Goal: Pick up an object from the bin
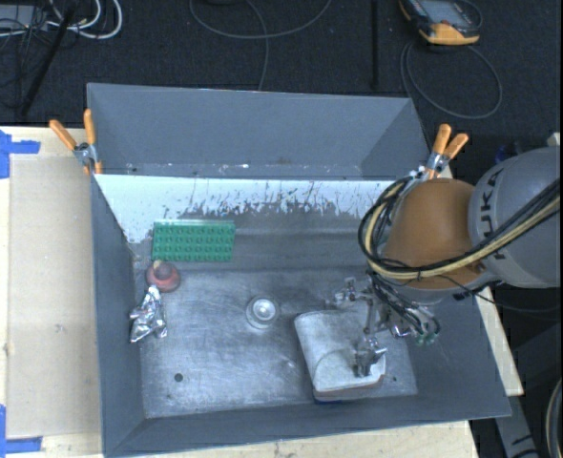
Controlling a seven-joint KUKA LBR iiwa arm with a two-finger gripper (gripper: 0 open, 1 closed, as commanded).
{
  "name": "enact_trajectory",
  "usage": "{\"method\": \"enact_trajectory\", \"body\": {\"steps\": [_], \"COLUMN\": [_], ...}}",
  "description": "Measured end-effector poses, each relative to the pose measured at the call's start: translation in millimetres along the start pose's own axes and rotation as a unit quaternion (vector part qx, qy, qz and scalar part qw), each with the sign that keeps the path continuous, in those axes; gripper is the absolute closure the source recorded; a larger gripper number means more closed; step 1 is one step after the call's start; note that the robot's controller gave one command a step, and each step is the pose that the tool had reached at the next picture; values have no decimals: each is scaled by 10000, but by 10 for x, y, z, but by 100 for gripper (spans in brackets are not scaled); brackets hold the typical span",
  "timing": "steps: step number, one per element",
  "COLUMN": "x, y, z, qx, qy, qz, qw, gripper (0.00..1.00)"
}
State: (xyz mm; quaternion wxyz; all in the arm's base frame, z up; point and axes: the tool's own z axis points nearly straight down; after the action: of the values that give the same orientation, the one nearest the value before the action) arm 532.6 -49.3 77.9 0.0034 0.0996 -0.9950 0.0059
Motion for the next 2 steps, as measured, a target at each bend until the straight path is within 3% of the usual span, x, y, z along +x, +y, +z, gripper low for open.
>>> {"method": "enact_trajectory", "body": {"steps": [1, 2], "x": [-111, -479], "y": [337, 733], "z": [-13, -19], "qx": [11, 9], "qy": [-67, -69], "qz": [-251, -713], "qw": [9997, 9974], "gripper": [0, 0]}}
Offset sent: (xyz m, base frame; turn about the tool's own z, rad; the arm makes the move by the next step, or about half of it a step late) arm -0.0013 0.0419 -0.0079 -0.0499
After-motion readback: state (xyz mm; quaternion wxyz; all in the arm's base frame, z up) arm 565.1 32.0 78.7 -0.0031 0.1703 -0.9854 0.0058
